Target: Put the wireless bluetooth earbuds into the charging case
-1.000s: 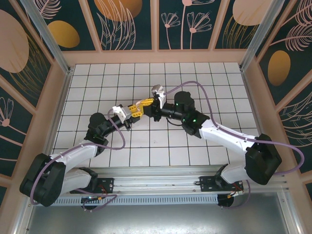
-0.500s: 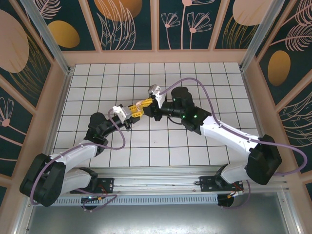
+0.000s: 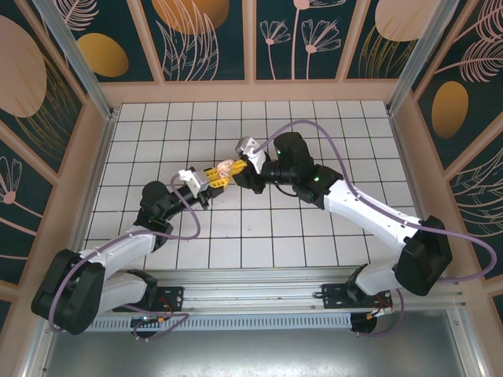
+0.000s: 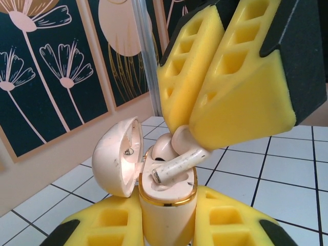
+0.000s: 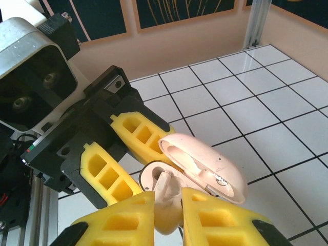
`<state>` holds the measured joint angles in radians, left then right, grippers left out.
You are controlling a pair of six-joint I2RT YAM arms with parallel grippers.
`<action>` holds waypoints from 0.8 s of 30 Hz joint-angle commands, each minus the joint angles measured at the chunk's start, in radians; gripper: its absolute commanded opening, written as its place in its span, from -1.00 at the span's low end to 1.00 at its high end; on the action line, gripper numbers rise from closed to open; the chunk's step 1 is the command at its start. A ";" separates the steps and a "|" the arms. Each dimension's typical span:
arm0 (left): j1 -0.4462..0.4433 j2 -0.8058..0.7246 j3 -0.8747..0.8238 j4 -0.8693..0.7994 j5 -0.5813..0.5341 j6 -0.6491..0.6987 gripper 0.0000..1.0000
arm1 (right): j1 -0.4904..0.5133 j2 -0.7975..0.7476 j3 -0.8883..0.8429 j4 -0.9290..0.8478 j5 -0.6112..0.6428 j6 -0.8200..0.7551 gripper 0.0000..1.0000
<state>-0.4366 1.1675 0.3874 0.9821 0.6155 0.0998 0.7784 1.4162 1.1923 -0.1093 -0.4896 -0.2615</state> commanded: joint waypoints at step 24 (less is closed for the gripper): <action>-0.027 -0.005 0.056 -0.063 -0.011 0.240 -0.62 | -0.060 0.031 0.110 -0.203 -0.062 0.113 -0.69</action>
<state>-0.4522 1.1549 0.4084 0.9043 0.5938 0.2951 0.7353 1.4357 1.2709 -0.2733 -0.5549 -0.1913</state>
